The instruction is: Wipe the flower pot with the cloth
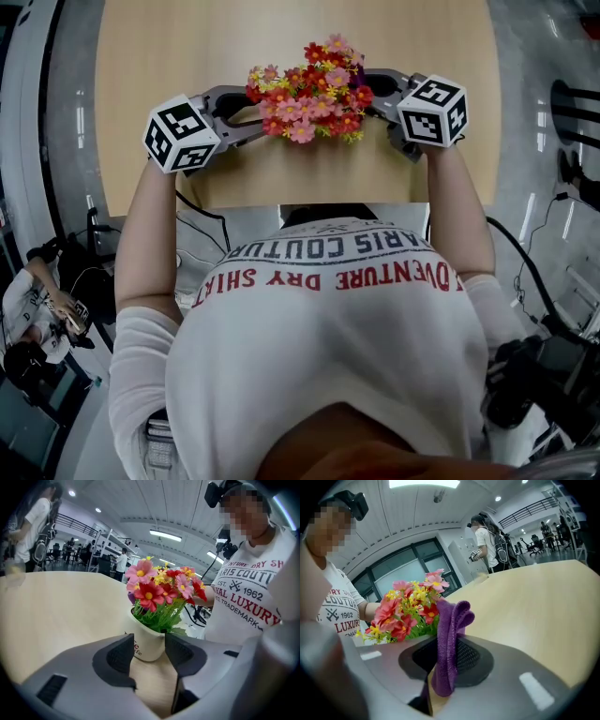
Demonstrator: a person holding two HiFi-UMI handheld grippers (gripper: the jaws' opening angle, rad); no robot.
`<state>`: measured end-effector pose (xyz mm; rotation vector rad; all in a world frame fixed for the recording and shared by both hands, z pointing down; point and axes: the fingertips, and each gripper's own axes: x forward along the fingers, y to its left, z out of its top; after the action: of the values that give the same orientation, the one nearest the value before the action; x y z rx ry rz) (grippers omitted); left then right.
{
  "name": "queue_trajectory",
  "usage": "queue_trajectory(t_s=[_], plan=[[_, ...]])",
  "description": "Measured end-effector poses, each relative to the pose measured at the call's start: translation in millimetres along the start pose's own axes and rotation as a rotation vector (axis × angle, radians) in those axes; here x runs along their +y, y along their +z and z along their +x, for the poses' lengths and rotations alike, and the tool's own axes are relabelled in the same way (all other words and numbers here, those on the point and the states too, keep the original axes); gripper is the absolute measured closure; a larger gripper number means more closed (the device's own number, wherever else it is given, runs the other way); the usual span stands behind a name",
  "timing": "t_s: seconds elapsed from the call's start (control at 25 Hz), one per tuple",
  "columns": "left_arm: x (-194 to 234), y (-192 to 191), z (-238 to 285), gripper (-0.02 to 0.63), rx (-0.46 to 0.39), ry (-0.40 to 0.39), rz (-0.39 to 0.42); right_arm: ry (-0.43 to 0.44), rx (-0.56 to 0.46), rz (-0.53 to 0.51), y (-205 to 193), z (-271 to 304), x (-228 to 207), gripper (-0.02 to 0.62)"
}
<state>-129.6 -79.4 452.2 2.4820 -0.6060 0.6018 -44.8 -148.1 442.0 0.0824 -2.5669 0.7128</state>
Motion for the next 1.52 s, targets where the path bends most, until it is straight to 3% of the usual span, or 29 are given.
queue_trajectory(t_s=[0.16,0.32,0.52,0.76,1.16,1.52], plan=[[-6,1,-8,0.411,-0.058,0.149,-0.02,0.023,-0.002,0.008,15,4,-6,0.531],[-17,5,-13,0.411,-0.137,0.312,-0.09,0.066,0.008,-0.004,29,11,-3,0.531],[-32,-3,-6,0.411,-0.195,0.399,-0.183,0.124,-0.005,0.055,35,16,2,0.531],[-32,0,9,0.411,-0.224,0.428,-0.237,0.121,0.071,0.082,19,25,-11,0.532],[-30,-5,4,0.411,-0.23,0.438,-0.253,0.077,0.156,0.011,8,35,-16,0.532],[-39,-4,-2,0.411,-0.261,0.448,-0.329,0.046,0.031,-0.033,49,32,-33,0.531]])
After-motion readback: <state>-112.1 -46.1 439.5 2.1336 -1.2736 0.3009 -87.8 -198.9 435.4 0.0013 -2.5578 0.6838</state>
